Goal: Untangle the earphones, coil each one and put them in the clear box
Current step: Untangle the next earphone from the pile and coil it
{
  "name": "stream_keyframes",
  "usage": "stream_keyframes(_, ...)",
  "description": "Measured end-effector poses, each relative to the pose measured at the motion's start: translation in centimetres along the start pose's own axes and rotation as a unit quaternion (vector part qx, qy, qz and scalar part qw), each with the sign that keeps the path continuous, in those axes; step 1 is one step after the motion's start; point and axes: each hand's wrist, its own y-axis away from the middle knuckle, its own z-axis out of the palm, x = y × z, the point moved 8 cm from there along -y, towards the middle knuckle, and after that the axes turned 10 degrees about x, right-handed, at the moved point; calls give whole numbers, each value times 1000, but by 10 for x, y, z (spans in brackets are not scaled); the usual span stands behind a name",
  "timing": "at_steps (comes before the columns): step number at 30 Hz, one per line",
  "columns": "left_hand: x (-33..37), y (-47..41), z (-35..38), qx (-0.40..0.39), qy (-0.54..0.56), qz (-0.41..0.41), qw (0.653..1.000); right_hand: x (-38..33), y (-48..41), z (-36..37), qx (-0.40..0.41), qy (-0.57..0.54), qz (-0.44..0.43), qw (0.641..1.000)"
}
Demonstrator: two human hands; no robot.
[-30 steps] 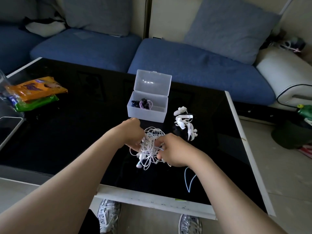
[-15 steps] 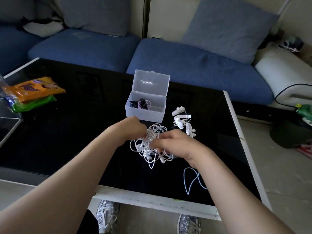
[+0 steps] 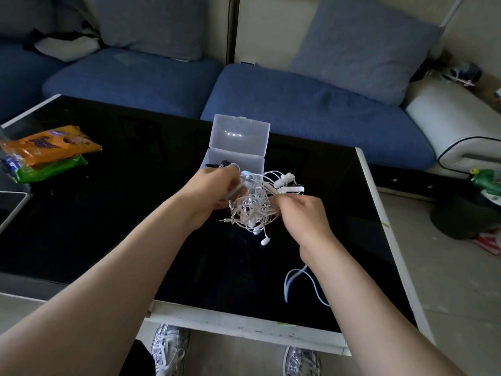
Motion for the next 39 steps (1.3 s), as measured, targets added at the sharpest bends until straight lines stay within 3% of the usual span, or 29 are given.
stream_keyframes(3, 7, -4, -7, 37, 52, 14, 998, 9, -7, -9, 35, 21, 38, 998)
stream_keyframes(8, 11, -3, -10, 66, 62, 76, 993, 16, -10, -9, 0, 112, 21, 994)
stream_keyframes(12, 9, -5, -7, 60, 186, 27, 980, 19, -18, -17, 19, 203, -22, 979)
stream_keyframes(16, 3, -4, -11, 62, -78, 61, 993, 17, -21, -29, 55, 249, -41, 966)
stream_keyframes(19, -3, 9, -1, -29, -294, 113, 949, 15, -23, -35, 72, 259, -54, 962)
stream_keyframes(22, -13, 24, 11, -158, -395, 98, 899, 14, -24, -41, 84, 253, -51, 963)
stream_keyframes(24, -14, 26, 15, -182, -375, 96, 904, 16, -24, -44, 86, 252, -46, 963)
stream_keyframes(28, -6, 28, 26, -191, -196, 82, 958, 19, -21, -44, 75, 258, -55, 962)
stream_keyframes(34, -12, 30, 30, -188, -254, 96, 944, 16, -17, -38, 66, 250, -75, 963)
stream_keyframes(39, 5, 38, 45, -195, 23, 46, 979, 15, -11, -32, 34, 223, -95, 970)
